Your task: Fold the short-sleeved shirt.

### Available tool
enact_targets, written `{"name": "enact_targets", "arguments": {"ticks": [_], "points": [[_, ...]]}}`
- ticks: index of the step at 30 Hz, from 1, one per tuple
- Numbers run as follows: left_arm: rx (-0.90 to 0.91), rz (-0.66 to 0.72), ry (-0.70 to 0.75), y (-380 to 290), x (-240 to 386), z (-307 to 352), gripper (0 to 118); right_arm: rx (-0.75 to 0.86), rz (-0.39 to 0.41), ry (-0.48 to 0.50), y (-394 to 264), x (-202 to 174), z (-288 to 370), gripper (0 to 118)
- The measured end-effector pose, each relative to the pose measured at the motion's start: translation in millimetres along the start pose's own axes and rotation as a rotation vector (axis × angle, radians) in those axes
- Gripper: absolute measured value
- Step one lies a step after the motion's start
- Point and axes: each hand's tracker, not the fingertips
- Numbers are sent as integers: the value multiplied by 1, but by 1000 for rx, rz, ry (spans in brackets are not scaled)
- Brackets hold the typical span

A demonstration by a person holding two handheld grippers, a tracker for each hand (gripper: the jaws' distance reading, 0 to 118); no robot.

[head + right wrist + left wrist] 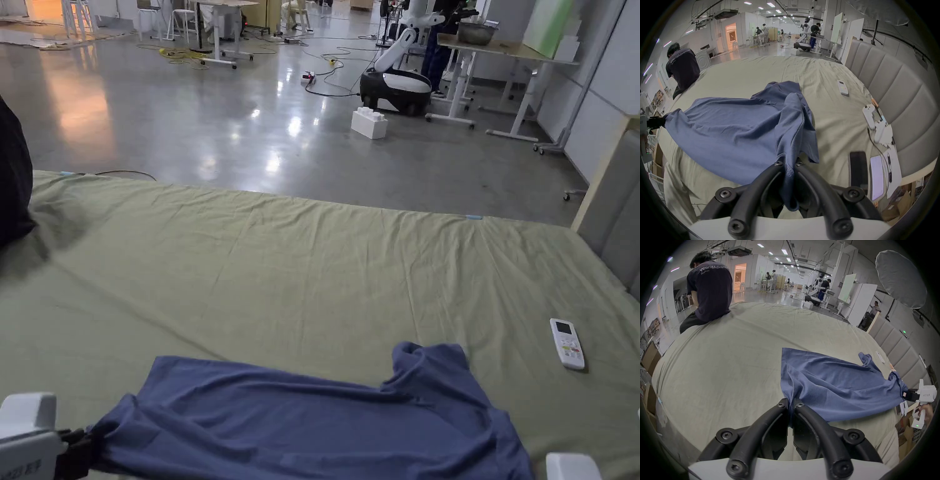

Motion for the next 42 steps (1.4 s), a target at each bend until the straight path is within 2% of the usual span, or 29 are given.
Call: {"name": "enact_targets", "arguments": {"ticks": [8, 11, 17, 20, 21, 22, 24, 25, 28, 33, 37, 38, 40, 41, 42], "points": [[-196, -49, 60, -81, -10, -9, 5, -155, -24, -2, -90, -16, -15, 6], [-253, -61, 91, -98, -8, -23, 5, -173, -22, -21, -102, -21, -29, 6], [-244, -59, 115, -102, -5, -36, 5, -151, -6, -44, -106, -26, -38, 10], [-246, -79, 108, -98, -6, -34, 6, -138, 21, -106, -102, -28, -30, 47], [-243, -81, 105, -97, -5, -32, 13, -138, 27, -127, -100, -28, -27, 64], [-232, -88, 105, -95, -4, -29, 20, -130, 15, -133, -96, -27, -22, 72], [-195, -105, 110, -89, 1, -24, 50, -63, -27, -132, -86, -24, -10, 74], [-164, -105, 106, -84, 5, -20, 58, -28, -34, -136, -79, -25, -3, 74], [-47, -89, 66, -67, 17, -10, 58, 98, -29, -177, -54, -31, 15, 80], [187, -88, 84, -37, 47, 4, 58, 377, -46, -158, -17, -48, 38, 80], [382, -69, 104, -15, 69, 19, 58, 572, -91, -147, 7, -65, 48, 76], [427, -67, 105, -11, 74, 23, 58, 607, -90, -150, 12, -69, 51, 71], [498, -72, 125, -6, 83, 30, 56, 685, -93, -159, 20, -77, 52, 47], [523, -86, 132, -2, 86, 33, 51, 709, -89, -160, 24, -80, 53, 39], [542, -90, 136, -1, 89, 35, 41, 729, -91, -153, 28, -83, 54, 34]]}}
